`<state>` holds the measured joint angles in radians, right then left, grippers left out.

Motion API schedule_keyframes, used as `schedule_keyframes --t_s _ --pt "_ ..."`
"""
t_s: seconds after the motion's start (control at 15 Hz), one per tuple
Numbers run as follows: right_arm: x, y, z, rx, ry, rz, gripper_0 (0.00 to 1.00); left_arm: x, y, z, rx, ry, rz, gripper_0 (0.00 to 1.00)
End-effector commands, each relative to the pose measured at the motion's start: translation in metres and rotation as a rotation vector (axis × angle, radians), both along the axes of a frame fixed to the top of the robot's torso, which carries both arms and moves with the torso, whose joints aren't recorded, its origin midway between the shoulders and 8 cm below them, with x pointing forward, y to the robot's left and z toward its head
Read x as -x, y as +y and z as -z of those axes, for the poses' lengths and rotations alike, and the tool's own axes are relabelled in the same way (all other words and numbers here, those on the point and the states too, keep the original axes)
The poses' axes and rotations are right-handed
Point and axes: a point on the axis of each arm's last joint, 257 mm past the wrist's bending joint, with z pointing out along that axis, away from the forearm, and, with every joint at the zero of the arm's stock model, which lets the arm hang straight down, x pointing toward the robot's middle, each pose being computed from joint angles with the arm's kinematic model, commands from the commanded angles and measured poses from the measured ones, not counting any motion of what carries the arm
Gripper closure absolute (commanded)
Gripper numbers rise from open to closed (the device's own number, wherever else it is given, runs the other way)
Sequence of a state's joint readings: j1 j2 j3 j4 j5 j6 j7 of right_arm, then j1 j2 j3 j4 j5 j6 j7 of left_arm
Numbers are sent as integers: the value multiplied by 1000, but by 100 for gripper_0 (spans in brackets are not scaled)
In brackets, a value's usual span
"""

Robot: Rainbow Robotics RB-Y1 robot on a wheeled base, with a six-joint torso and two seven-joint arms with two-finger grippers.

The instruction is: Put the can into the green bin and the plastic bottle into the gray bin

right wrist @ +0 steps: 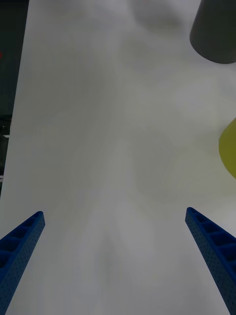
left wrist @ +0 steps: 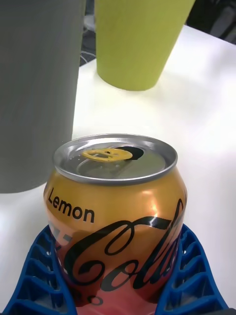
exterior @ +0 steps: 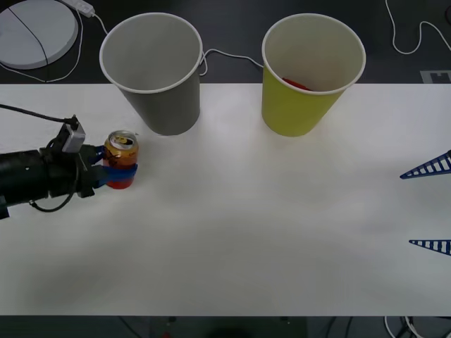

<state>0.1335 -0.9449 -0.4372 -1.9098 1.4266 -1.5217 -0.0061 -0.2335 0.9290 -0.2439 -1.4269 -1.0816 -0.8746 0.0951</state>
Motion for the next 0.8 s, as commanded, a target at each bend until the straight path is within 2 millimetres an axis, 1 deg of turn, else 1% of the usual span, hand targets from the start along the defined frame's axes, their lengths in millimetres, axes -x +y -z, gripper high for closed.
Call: schedule_keyframes --t_s 0.07,0.2,0.27,0.4,0.53,0.6,0.8 --pt "0 0 0 0 0 0 0 12 17 -18 -66 51 18 100" --pt "0 0 0 0 0 0 0 15 30 -31 -131 66 15 100" --pt "0 0 0 0 0 0 0 18 37 -41 -170 78 15 100" --pt "0 0 0 0 0 0 0 25 45 -54 -222 105 17 100" --pt "0 0 0 0 0 0 0 33 49 -75 -289 122 20 100" --pt "0 0 0 0 0 0 0 39 47 -82 -314 134 26 100" --pt "0 0 0 0 0 0 0 54 22 -108 -345 157 56 100"
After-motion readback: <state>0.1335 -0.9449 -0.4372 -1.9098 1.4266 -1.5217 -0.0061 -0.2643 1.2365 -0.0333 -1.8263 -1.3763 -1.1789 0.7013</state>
